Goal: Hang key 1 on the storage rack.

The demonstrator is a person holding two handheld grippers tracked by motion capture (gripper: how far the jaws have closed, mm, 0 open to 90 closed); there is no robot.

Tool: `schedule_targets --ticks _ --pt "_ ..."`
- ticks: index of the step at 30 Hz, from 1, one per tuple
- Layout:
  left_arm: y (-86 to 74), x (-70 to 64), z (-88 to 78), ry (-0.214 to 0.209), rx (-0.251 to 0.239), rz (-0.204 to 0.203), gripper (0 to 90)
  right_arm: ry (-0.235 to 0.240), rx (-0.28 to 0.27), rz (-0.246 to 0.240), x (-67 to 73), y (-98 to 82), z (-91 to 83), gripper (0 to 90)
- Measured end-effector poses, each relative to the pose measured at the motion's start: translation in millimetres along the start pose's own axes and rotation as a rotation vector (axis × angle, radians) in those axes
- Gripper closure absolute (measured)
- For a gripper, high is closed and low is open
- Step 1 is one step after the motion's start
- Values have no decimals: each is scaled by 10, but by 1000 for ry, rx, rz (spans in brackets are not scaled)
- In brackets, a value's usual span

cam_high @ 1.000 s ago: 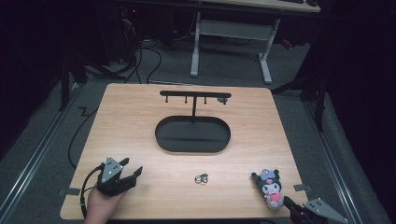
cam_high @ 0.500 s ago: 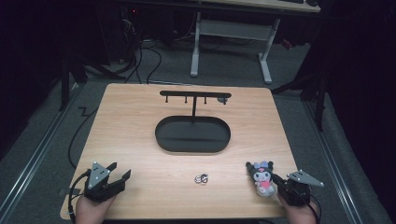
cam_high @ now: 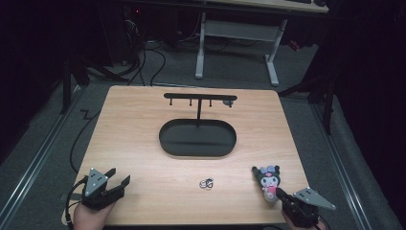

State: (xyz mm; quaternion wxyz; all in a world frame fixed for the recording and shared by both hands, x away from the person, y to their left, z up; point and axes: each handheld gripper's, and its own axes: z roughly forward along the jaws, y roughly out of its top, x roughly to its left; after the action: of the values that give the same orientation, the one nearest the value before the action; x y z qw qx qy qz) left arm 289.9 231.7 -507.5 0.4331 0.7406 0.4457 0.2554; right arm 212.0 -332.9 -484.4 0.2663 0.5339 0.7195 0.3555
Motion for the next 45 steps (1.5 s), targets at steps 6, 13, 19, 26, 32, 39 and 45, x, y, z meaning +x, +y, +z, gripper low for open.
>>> schedule_targets --ticks 6,13,19,26,32,39,45 --pt "-13 0 -6 -1 4 2 391 -24 18 -27 -32 66 232 900" --pt "-37 -12 -33 4 9 -3 392 -5 1 -5 -213 281 414 847" --pt "0 -59 38 -11 15 6 391 28 13 29 -221 311 294 699" --pt "9 -94 129 -43 30 25 389 45 146 40 -248 316 246 510" --pt "-16 -159 198 -89 57 50 384 17 301 34 -232 371 304 363" --pt "-34 -180 179 -119 61 94 376 3 465 38 -194 450 441 277" --pt "-27 -188 186 -134 60 103 370 3 563 34 -191 506 521 247"
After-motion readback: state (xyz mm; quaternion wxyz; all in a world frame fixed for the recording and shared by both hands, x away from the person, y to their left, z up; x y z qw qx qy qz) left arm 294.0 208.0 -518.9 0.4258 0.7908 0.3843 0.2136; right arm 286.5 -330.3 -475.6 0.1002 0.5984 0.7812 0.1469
